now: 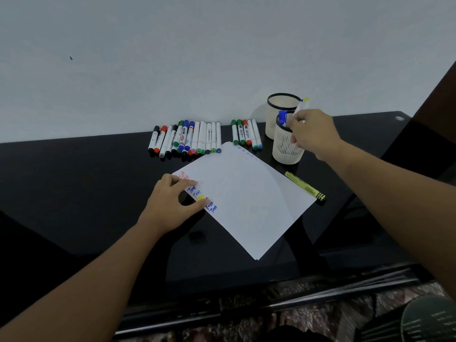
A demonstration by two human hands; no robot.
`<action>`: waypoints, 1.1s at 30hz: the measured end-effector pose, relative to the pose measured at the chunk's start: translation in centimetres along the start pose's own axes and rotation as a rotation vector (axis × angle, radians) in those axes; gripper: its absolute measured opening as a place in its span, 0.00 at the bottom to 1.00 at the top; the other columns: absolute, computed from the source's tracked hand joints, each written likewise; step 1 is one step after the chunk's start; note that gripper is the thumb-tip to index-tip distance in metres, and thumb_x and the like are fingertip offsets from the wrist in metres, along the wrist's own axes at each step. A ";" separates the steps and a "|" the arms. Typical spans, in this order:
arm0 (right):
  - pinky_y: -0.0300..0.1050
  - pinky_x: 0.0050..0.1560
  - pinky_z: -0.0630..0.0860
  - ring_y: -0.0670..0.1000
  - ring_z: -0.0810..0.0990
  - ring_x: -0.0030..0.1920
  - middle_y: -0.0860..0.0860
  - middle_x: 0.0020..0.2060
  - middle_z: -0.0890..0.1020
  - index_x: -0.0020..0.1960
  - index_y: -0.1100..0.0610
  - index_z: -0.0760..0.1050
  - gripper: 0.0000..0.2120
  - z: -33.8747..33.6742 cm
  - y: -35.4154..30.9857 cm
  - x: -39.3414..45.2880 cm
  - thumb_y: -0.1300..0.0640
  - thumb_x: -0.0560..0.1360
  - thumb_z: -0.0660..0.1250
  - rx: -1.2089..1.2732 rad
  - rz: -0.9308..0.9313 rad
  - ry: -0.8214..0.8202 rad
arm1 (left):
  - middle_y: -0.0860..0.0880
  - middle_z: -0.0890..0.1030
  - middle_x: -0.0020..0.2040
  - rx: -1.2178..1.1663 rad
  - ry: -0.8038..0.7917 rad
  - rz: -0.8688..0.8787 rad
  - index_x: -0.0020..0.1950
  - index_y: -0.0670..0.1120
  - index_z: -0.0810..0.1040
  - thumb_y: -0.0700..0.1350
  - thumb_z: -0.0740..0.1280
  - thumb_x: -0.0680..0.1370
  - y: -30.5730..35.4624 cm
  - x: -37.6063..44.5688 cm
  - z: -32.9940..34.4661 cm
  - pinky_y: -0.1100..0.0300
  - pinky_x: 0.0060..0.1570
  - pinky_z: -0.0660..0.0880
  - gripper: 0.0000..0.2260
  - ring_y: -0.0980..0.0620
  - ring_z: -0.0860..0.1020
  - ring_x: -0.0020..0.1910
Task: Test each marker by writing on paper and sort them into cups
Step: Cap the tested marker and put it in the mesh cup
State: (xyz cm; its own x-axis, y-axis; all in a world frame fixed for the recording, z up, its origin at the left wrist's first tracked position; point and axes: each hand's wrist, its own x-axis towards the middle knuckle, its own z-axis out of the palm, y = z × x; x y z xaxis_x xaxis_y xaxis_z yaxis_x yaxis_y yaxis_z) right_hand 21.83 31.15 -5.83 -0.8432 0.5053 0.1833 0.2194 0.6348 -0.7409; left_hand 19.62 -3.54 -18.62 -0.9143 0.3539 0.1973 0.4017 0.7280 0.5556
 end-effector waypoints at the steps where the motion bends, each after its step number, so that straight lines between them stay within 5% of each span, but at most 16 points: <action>1: 0.35 0.32 0.75 0.44 0.80 0.32 0.53 0.36 0.83 0.53 0.55 0.82 0.10 0.2 0.2 -0.1 0.54 0.84 0.63 -0.018 0.004 -0.010 | 0.57 0.68 0.58 0.000 0.002 0.001 0.67 0.60 0.78 0.73 0.69 0.68 0.0 0.0 0.0 0.59 0.62 0.67 0.31 0.58 0.66 0.62; 8: 0.40 0.35 0.80 0.47 0.83 0.35 0.51 0.42 0.83 0.57 0.49 0.78 0.06 0.6 0.0 -1.0 0.54 0.83 0.64 0.033 -0.051 0.023 | 0.57 0.68 0.58 -0.004 0.015 0.016 0.66 0.60 0.79 0.73 0.69 0.67 -0.1 0.1 0.1 0.59 0.61 0.67 0.31 0.58 0.67 0.62; 10: 0.46 0.36 0.80 0.51 0.83 0.35 0.52 0.36 0.81 0.56 0.49 0.78 0.05 1.1 -0.1 -1.5 0.53 0.83 0.64 0.067 -0.142 0.063 | 0.57 0.68 0.58 -0.009 0.019 0.014 0.66 0.60 0.79 0.72 0.70 0.68 -0.1 0.1 0.1 0.58 0.62 0.68 0.31 0.57 0.67 0.62; 13: 0.43 0.36 0.71 0.48 0.74 0.31 0.48 0.28 0.76 0.56 0.50 0.77 0.05 2.7 -0.7 -3.0 0.52 0.83 0.63 -0.006 -0.298 -0.002 | 0.57 0.68 0.58 -0.007 0.025 0.011 0.66 0.59 0.79 0.71 0.71 0.68 -0.2 0.0 0.1 0.58 0.62 0.68 0.30 0.58 0.67 0.62; 18: 0.47 0.44 0.78 0.48 0.80 0.41 0.45 0.41 0.82 0.59 0.47 0.79 0.09 7.1 -1.3 -4.3 0.46 0.83 0.64 -0.258 -0.341 -0.384 | 0.58 0.68 0.58 -0.018 0.016 -0.003 0.66 0.60 0.79 0.71 0.71 0.68 -0.3 0.0 0.1 0.57 0.63 0.68 0.30 0.58 0.66 0.64; 26: 0.53 0.65 0.75 0.58 0.76 0.64 0.58 0.71 0.70 0.79 0.43 0.65 0.23 14.6 -1.6 -0.2 0.49 0.85 0.60 -0.431 -0.359 -0.486 | 0.58 0.68 0.58 -0.028 0.010 0.004 0.66 0.59 0.78 0.72 0.71 0.68 -0.5 0.3 0.2 0.58 0.61 0.70 0.30 0.58 0.67 0.63; 30: 0.57 0.64 0.75 0.60 0.69 0.70 0.57 0.71 0.67 0.82 0.44 0.60 0.25 17.1 -2.4 0.5 0.47 0.85 0.56 -0.610 -0.406 -0.483 | 0.58 0.68 0.59 -0.033 0.009 0.002 0.66 0.60 0.78 0.71 0.72 0.68 -0.7 0.3 0.3 0.59 0.60 0.70 0.30 0.59 0.67 0.63; 33: 0.54 0.57 0.77 0.59 0.73 0.64 0.57 0.66 0.71 0.77 0.50 0.68 0.22 17.7 -2.4 0.5 0.47 0.85 0.56 -0.631 -0.422 -0.406 | 0.58 0.68 0.59 -0.040 0.007 0.000 0.66 0.60 0.78 0.71 0.72 0.69 -0.6 0.2 0.2 0.60 0.59 0.69 0.29 0.59 0.68 0.62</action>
State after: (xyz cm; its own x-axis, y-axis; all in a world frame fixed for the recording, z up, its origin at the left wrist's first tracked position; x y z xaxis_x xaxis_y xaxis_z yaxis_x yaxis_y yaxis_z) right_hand 12.19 19.53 -15.34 -0.9994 -0.0183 0.0281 -0.0222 0.9895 -0.1428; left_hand 19.18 -3.75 -19.10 -0.9146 0.3499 0.2028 0.3995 0.7036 0.5877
